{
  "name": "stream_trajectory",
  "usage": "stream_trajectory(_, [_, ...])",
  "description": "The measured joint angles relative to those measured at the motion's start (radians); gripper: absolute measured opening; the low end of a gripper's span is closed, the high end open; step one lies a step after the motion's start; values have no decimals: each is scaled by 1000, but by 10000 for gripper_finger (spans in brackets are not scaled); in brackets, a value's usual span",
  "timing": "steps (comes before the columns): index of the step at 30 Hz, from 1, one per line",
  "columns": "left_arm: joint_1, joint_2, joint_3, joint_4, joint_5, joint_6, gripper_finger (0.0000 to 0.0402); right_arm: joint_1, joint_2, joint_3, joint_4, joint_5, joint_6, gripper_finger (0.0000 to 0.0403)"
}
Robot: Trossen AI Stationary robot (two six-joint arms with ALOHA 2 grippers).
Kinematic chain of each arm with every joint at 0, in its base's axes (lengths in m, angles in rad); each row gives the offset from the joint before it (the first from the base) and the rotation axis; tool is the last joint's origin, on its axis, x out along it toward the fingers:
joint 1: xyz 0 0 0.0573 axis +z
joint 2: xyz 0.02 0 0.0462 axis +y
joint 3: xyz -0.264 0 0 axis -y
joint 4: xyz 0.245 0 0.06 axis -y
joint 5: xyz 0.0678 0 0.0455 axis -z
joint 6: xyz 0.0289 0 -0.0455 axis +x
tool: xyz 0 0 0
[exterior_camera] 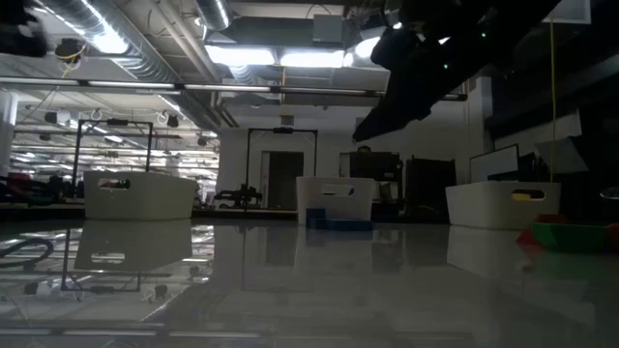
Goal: Sort blocks
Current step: Put the red block into the bottom left white bin, then put the blue block into the top center white bin
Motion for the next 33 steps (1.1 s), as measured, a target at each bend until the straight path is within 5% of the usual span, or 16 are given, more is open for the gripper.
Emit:
stream_trajectory(9, [-203, 8, 0, -2, -32, -380, 136, 30, 169, 1, 106, 46, 8, 221])
stream_trajectory(16, [-288, 8, 0, -47, -58, -541, 136, 29, 267, 1, 118, 213, -31, 221])
stream_trajectory(33, [-325, 9, 0, -78, -101, -620, 211, 29, 364, 1, 154, 267, -80, 220])
